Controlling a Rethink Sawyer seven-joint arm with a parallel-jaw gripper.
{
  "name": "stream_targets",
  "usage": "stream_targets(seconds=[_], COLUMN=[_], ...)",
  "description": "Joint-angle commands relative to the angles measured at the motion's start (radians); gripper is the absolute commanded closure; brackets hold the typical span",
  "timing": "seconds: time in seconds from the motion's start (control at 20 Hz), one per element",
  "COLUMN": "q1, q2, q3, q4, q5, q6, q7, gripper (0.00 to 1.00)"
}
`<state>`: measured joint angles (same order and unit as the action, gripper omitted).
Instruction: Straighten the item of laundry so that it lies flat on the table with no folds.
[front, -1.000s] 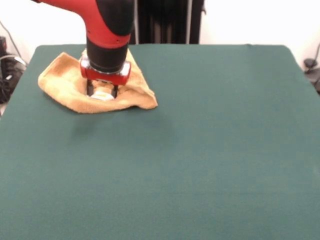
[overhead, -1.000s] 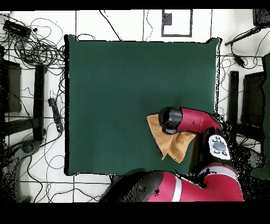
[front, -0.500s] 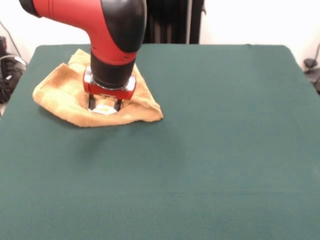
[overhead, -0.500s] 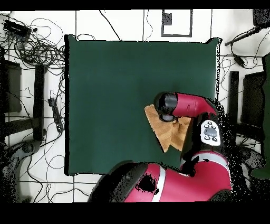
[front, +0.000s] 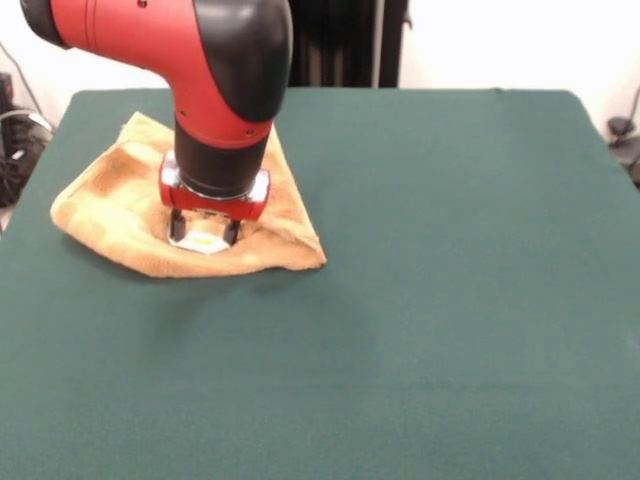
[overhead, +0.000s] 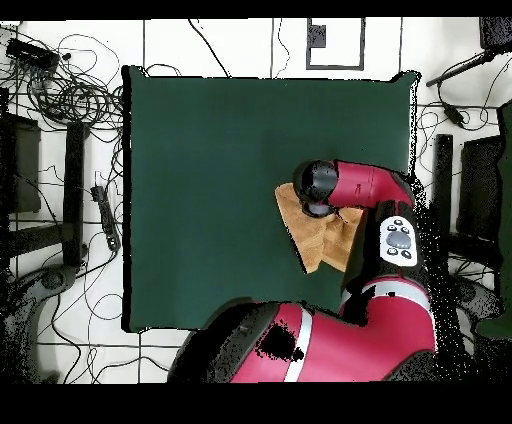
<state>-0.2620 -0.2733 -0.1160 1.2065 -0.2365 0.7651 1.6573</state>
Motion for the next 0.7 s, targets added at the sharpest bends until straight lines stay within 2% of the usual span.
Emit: stream_targets(seconds=[0.05, 0.3, 0.7], q1=[0.035, 0.047, 0.058], q2=[0.078, 0.095, 0.118], q3=[0.202, 0.186, 0.172], q4=[-0.13, -0.215, -0.318], q5=[0.075, 0.094, 0.118], q6=[-0.165, -0.084, 0.028], q7=[0.104, 0.135, 0.102], gripper=[0.0, 0.0, 0.0])
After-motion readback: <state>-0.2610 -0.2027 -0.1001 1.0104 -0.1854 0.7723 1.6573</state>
